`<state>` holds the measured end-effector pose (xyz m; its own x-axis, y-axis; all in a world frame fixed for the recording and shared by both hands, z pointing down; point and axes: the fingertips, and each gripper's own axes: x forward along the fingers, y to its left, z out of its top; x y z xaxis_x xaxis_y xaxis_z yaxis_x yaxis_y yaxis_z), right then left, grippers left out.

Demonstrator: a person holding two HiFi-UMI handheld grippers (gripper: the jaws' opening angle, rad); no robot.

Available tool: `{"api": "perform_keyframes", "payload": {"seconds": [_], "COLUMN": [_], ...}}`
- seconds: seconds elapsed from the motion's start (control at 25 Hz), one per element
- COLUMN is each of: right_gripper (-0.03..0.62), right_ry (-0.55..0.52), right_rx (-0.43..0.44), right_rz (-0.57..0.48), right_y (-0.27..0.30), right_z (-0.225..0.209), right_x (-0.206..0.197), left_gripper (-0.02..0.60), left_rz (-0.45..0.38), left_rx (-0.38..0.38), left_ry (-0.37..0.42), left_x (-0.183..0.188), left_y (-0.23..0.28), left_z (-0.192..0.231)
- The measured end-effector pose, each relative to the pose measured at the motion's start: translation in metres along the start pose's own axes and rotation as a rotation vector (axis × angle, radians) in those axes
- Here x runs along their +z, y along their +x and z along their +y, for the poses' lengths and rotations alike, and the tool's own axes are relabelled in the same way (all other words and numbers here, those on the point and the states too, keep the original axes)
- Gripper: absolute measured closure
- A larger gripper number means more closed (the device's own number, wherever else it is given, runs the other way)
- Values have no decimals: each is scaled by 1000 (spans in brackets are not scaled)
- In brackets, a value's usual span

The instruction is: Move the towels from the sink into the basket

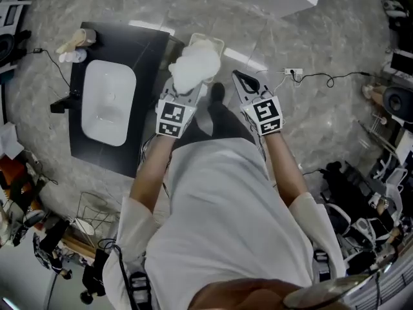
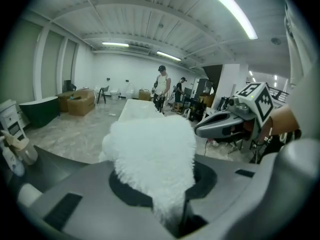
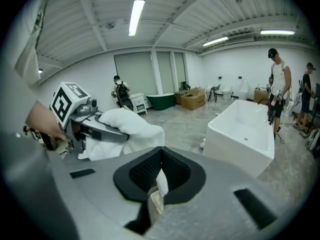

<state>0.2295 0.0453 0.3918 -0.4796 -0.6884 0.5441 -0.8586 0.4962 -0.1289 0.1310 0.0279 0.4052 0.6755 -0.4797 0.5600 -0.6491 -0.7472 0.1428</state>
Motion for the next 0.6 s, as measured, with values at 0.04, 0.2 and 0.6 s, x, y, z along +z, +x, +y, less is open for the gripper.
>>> {"api": "perform_keyframes", "payload": {"seconds": [0.04,0.2,0.6], "right_gripper": [595,595,595], "right_ry": [7,28,215], "right_rx": [10,34,39], "right_rz": [15,57,169], "right_y": [10,55,185], "right_z": [-4,-30,-72], "right_x": [-9,-43,-197], "left_gripper": [479,479,477], "left_rz": [19,82,263], "left_rx": [2,6,64], "left_ry": [-10,-3,-71], "left_x": [-13,-61,-244], "left_y": [11,66,209], "left_z": [2,13,63]}}
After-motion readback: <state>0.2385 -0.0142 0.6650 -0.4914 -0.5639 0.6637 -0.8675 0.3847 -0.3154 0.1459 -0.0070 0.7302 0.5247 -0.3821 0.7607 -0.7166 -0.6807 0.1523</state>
